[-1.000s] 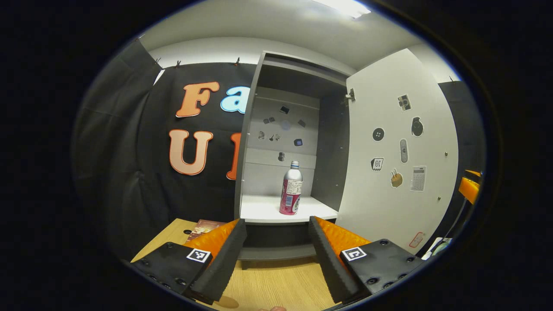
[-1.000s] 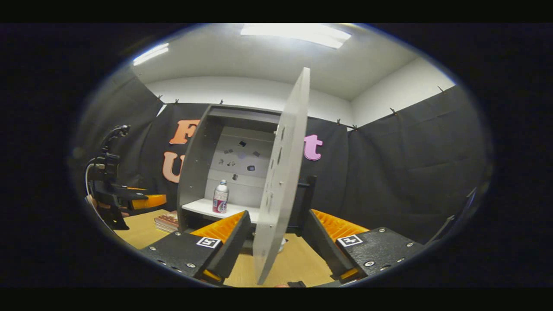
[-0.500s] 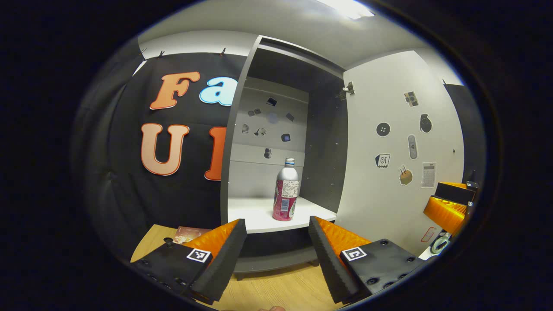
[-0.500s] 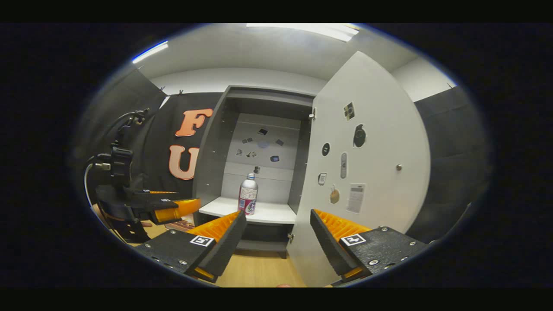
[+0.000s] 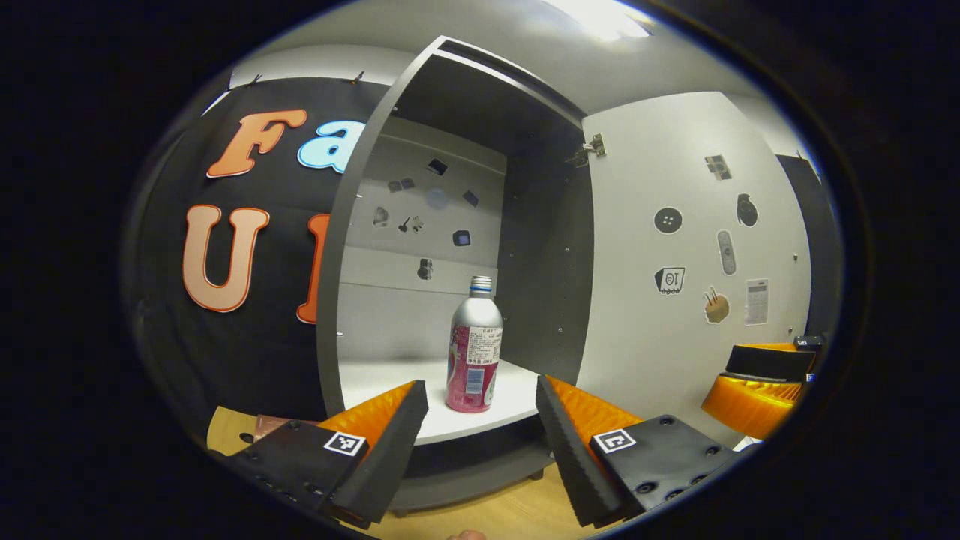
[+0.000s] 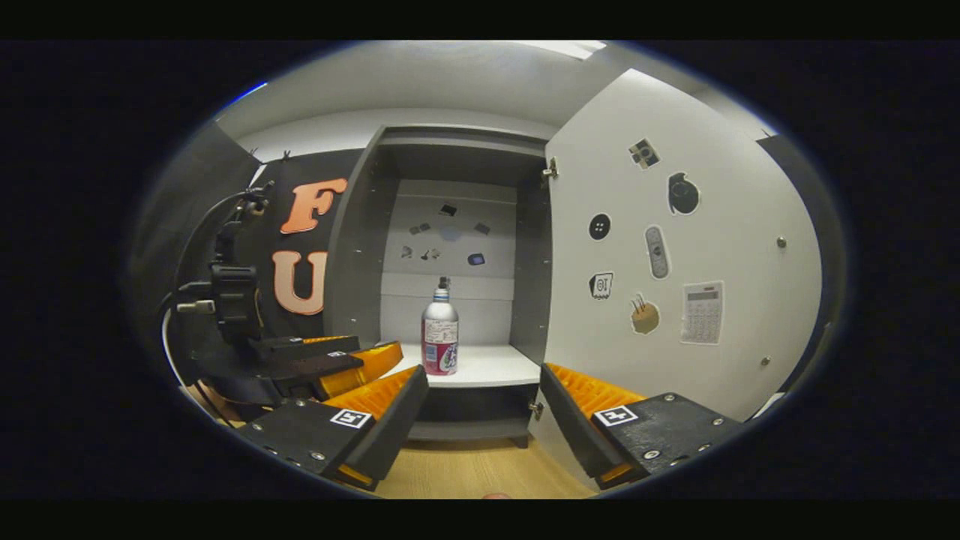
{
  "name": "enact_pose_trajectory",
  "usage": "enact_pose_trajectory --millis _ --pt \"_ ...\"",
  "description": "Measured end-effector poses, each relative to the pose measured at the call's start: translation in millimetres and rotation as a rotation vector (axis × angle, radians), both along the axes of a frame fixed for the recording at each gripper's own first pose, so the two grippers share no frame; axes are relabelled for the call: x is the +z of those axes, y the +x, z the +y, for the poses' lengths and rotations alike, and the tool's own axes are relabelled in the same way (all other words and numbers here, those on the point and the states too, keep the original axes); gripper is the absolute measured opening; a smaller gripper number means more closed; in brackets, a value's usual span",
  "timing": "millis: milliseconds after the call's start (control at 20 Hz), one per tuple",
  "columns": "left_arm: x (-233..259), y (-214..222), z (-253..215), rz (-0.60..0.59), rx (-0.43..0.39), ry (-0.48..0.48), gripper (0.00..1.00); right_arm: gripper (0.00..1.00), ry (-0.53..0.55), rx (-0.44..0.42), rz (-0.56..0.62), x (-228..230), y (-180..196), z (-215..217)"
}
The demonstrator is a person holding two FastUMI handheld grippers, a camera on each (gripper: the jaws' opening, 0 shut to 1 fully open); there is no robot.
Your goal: Open the cabinet door with the right hand, grasp the bottle in the cabinet with the left hand and place it on the coaster, then close the cabinet door with the right hand.
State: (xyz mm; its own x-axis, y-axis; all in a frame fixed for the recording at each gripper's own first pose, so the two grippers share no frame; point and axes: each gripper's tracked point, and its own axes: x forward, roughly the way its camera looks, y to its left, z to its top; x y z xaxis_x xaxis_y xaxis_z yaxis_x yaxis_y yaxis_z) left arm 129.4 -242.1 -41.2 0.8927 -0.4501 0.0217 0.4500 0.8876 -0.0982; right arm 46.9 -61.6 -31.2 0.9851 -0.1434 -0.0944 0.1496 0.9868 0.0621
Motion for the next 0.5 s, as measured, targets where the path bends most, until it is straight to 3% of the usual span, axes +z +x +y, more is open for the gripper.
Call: enact_pose_trajectory --millis 500 --pt "-20.2 82.1 -39.4 -0.033 0.01 0.065 0.94 0.9 0.028 0.056 0.051 -32.1 27.9 -9.6"
